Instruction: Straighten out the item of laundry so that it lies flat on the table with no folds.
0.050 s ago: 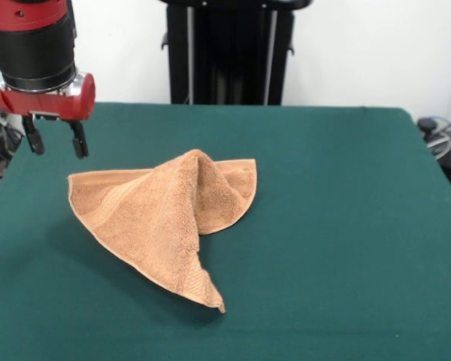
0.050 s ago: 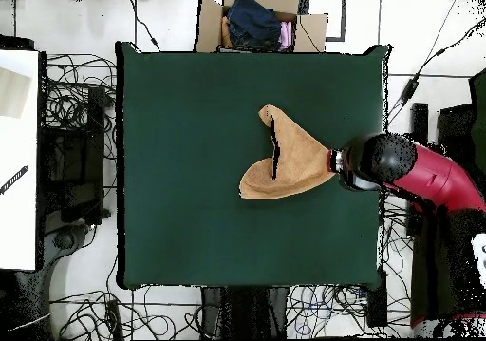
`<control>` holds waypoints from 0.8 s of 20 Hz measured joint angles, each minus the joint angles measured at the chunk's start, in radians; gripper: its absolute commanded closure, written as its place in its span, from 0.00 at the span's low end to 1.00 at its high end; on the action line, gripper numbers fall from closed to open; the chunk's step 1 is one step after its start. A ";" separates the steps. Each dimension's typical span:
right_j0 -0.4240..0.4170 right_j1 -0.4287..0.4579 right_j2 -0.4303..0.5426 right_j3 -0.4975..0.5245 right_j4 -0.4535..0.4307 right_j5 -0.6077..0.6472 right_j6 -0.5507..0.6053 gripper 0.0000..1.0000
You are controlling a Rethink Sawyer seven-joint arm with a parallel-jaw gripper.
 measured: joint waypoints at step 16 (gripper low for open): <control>-0.025 0.016 0.000 0.003 0.000 0.000 0.000 0.00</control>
